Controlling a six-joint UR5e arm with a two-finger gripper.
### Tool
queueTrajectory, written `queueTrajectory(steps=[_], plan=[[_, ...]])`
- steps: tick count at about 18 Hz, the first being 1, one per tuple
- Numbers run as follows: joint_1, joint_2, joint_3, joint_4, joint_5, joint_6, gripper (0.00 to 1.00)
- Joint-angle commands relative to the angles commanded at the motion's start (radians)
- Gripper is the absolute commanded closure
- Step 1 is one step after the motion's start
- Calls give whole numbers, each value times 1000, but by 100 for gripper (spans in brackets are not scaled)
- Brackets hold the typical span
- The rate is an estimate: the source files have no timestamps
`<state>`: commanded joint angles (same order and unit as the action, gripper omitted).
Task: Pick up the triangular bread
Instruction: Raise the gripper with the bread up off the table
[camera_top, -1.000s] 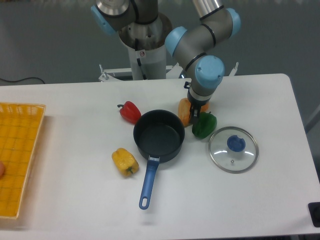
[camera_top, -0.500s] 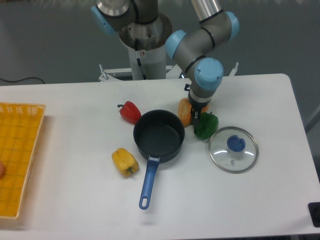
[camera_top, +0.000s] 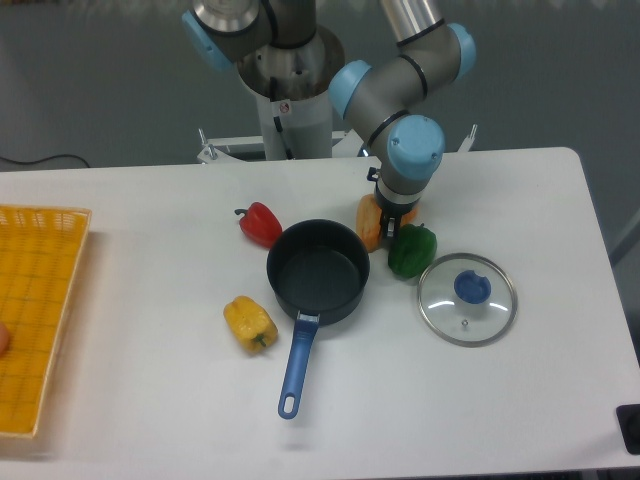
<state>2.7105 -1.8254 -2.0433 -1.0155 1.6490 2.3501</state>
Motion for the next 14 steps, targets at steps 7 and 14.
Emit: queueTrajectory(steps=[7, 14], plan=[[0, 3, 18, -5, 21, -8, 100], [-3, 24, 60, -44, 32, -15, 100]])
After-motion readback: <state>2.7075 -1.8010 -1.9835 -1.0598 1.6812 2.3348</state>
